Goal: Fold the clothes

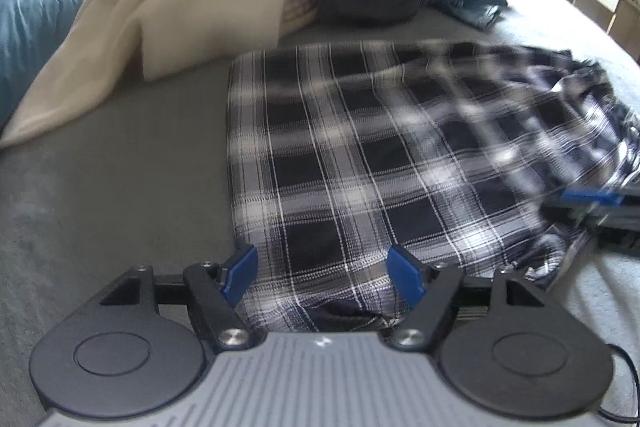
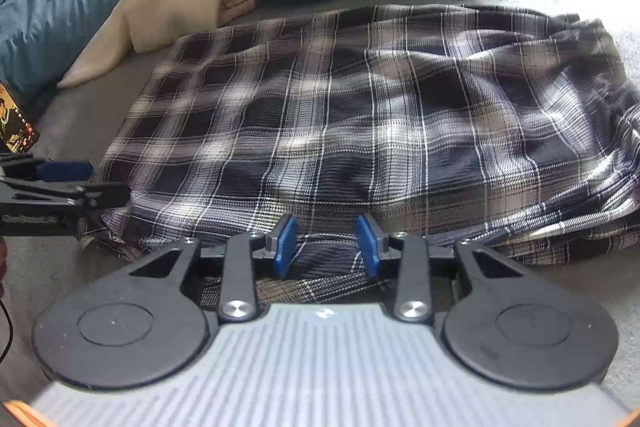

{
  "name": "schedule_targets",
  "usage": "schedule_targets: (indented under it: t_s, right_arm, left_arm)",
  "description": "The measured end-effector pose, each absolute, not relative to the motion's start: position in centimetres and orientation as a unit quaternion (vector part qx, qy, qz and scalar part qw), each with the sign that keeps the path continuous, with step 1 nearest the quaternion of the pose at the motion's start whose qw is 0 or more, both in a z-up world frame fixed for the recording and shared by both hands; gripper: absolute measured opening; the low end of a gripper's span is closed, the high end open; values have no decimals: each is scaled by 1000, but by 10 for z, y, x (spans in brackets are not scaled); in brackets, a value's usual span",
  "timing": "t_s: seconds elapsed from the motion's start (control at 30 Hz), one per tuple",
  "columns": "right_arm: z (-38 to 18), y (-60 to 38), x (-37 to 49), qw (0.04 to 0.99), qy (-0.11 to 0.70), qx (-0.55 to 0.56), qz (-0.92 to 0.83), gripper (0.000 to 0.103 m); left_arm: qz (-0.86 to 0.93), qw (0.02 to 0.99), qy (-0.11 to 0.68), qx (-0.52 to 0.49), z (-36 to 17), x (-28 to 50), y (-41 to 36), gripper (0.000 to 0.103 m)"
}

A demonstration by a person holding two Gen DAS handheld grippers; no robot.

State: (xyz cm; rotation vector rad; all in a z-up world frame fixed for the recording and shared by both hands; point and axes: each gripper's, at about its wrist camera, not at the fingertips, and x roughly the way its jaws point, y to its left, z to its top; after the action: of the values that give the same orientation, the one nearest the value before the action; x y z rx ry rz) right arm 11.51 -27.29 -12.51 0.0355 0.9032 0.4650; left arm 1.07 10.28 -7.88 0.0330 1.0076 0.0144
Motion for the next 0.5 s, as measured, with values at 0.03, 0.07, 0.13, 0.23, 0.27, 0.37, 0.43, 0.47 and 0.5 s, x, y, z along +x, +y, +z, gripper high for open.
schedule_targets:
  t_s: [0.03,0.07,0.13,0.23,0.27,0.37,0.43,0.47,0.5]
  right_arm:
    - [-119,-275,112,883,412,25,226,33]
    - [-113,-277,110,891,387,32,234,33]
    - [-101,-279,106,908,345,27,238,33]
    - [-108,-277,108,910,353,0,218,33]
    - [-113,-276,111,907,365,-8,211,33]
    - [-125,-277,118,893,403,-8,198,33]
    - [-120,-279,117,899,391,-2,198,33]
    - [-118,-280,117,902,385,1,197,33]
    - [-118,-282,117,903,384,1,193,33]
  left_arm:
    - [9,874,486,16,-81,12,102,75]
    - [10,871,490,15,-82,12,102,76]
    - [14,867,497,11,-85,13,102,77]
    - [18,863,504,5,-86,13,103,78]
    - [20,862,506,4,-87,13,103,79]
    - [25,860,509,4,-87,13,102,81]
    - [27,860,510,5,-86,13,102,81]
    - [29,859,510,5,-86,13,102,81]
    - [30,859,511,5,-86,13,102,81]
